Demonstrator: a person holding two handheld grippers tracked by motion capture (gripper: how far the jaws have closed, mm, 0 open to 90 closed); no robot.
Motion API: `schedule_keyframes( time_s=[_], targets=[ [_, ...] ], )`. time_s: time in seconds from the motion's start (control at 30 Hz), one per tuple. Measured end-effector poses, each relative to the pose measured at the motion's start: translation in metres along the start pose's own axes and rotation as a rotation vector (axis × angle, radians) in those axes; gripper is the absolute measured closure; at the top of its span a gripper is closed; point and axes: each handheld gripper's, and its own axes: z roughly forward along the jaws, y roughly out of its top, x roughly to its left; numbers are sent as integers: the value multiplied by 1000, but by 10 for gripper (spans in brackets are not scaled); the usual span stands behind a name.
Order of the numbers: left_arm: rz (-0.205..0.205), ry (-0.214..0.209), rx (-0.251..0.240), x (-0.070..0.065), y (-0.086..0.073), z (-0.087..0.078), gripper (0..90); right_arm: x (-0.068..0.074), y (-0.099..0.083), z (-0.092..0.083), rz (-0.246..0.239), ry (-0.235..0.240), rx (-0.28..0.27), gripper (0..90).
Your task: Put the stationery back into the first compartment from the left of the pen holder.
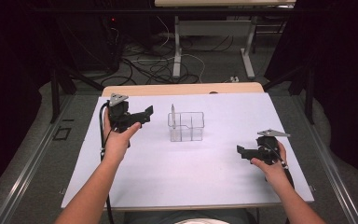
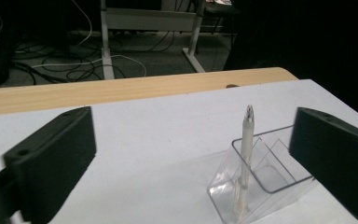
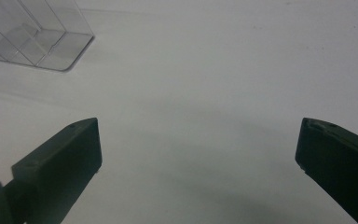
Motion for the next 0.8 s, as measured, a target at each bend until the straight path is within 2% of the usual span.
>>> schedule_keyframes(
  time_s=[0.2, 0.43, 0.8],
  targets=[
    [-13, -9, 14, 9, -12, -7, 0, 0, 0, -1, -1, -2, -5, 0],
    [-60, -19, 22, 24, -33, -15, 0, 1, 0, -1, 6, 1, 1, 0],
    [-22, -3, 57, 43, -61, -25, 0, 1, 0, -1, 1, -1, 0, 0]
  ],
)
